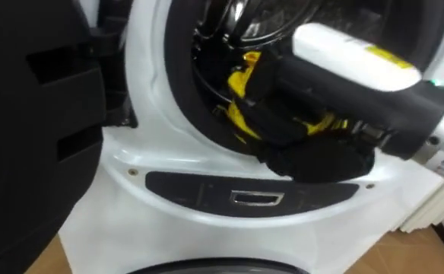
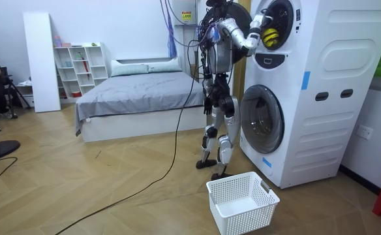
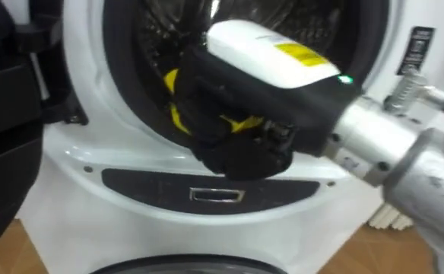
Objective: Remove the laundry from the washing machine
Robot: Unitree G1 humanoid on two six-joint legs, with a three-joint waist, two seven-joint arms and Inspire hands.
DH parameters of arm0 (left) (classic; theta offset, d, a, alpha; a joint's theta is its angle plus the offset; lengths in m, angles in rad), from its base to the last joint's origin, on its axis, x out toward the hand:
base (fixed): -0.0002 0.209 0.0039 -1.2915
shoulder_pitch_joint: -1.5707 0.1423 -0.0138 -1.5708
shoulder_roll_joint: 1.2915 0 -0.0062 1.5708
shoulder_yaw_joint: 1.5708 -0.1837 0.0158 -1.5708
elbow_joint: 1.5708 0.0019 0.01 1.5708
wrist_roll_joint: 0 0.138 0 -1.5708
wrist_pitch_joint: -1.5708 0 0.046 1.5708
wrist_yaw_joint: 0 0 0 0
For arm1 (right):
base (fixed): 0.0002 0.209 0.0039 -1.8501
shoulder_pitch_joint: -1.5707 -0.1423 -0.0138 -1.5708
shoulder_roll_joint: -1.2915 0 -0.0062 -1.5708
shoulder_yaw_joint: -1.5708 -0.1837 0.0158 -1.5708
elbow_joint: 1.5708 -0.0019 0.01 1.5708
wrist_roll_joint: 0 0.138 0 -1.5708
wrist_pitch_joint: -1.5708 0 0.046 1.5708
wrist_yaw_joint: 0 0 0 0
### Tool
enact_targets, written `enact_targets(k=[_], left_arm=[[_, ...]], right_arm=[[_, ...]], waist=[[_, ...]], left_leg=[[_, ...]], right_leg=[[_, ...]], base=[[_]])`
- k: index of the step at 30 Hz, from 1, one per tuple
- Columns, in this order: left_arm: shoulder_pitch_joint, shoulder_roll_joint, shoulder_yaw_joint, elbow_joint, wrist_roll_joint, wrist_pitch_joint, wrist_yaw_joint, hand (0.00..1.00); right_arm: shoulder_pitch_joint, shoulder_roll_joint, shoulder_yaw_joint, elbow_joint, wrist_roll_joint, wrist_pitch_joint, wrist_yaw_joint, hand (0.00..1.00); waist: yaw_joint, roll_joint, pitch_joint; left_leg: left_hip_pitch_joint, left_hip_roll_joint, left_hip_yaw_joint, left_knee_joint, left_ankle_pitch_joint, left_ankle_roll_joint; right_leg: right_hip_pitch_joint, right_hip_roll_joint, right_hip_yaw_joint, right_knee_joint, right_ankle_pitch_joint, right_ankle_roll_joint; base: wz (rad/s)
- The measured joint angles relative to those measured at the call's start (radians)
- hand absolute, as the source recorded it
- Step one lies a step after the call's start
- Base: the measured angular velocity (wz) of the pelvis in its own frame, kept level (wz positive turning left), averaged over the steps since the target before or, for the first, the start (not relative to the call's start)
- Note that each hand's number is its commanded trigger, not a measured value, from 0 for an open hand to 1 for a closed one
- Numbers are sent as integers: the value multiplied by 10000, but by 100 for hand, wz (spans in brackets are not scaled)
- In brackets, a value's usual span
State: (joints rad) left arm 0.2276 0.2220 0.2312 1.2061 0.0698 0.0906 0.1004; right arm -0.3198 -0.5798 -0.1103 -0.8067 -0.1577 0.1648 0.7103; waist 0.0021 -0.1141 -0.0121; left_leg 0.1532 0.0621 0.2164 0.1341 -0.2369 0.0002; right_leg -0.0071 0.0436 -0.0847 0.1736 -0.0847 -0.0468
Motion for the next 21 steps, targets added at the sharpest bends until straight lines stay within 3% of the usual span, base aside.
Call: enact_targets(k=[6, 12, 15, 17, 21], left_arm=[[92, -70, 48, 184, 64, -181, -45, 0], [158, -84, 436, 158, 106, -268, -185, 0], [230, -84, 401, 36, 116, -249, -294, 0], [246, -74, 415, -87, 121, -253, -436, 0], [282, 4, 417, -174, 96, -248, -545, 0]], right_arm=[[963, 1, -729, 21, 73, -437, -202, 100], [2168, 2, -2311, 274, -72, -452, -1017, 100], [2683, 148, -2807, 405, -131, -573, -1631, 100], [3339, 215, -2981, 460, -363, -684, -1887, 100], [4562, 479, -3229, 1070, -650, -564, -1998, 100]], waist=[[-259, 78, 61], [-466, 100, 73], [-722, 205, 49], [-832, 359, -24], [-876, 460, -6]], left_leg=[[-26, 22, 266, 16, -41, -24], [-60, 22, 440, 37, -40, -24], [-140, 15, 495, 37, -41, -24], [-215, 15, 603, 41, -41, -24], [-56, 123, 1075, 21, -63, -57]], right_leg=[[-92, 100, 307, -43, 130, -17], [-218, 106, 362, -42, 135, -12], [-328, 116, 450, -34, 144, 1], [-442, 147, 586, -33, 173, 14], [-442, 260, 905, -5, 212, -10]], base=[[-15], [-7], [-4], [-11], [-28]])
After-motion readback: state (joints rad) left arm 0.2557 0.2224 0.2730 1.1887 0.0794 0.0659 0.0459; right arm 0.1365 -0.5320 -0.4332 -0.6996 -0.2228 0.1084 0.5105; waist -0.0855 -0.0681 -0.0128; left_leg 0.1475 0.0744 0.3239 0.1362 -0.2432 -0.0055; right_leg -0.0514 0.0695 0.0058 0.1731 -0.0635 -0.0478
